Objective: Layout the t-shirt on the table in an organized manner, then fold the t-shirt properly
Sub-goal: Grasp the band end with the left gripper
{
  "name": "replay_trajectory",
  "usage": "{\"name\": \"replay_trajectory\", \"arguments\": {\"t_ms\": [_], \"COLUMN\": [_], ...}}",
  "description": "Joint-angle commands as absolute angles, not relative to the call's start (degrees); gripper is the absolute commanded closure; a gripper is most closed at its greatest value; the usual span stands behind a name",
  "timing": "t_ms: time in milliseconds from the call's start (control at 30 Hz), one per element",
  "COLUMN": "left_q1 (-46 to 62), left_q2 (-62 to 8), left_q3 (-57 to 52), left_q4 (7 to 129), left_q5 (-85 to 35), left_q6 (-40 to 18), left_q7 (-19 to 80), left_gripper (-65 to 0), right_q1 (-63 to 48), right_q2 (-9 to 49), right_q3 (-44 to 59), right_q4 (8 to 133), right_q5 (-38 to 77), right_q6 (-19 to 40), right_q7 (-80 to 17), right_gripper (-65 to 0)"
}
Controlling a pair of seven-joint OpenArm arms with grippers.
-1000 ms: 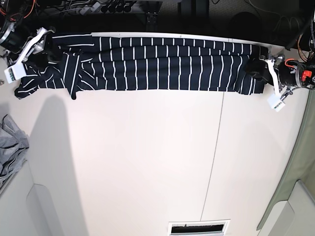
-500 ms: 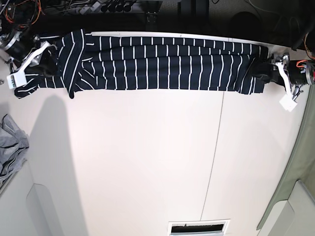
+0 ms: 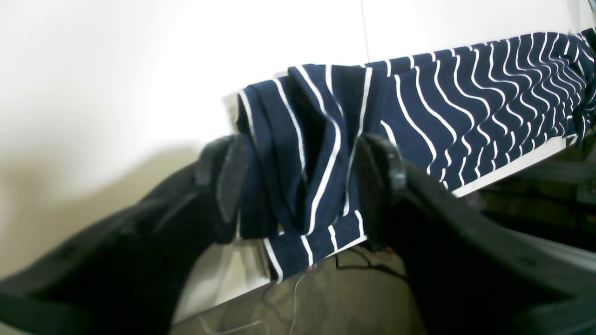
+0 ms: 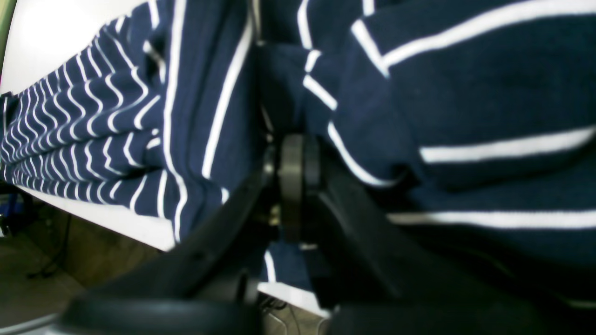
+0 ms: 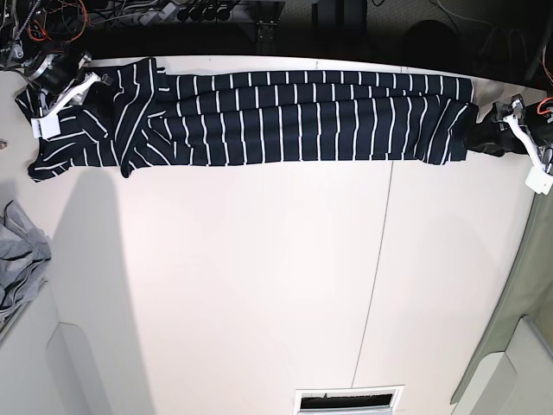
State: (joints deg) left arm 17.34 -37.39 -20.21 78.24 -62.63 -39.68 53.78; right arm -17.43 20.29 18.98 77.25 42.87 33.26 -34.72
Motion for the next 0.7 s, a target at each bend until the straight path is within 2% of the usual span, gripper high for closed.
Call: {"name": "replay_trajectory", "arguments": {"t_ms": [0, 167, 433, 667], "left_q1": [18.1, 19.9, 19.9, 19.9], "left_q2": [-38.0, -36.6, -31.9, -30.3], "left_q3": [-21.2, -21.6, -21.6, -21.6], "left_q4": [78.7, 78.7, 78.0, 72.0], "left_q5": [-62.6, -52.1, -51.4, -47.8], "left_q6": [-40.0, -40.0, -39.6, -39.6], "left_q7": [52.3, 45.4, 45.0, 41.6], "left_gripper": [-40.9, -40.9, -40.9, -40.9], "right_q1": [-17.5, -17.5, -17.5, -17.5], "right_q2": [20.9, 20.9, 20.9, 20.9], "right_q3": [19.0, 19.0, 19.0, 19.0], "right_q4": [77.7, 77.7, 77.7, 77.7], "right_q5": [42.4, 42.4, 42.5, 42.5], "right_q6": [33.2, 33.2, 33.2, 33.2], "right_q7": [-35.8, -35.8, -36.0, -36.7], "right_gripper": [0.0, 0.0, 0.0, 0.0]}}
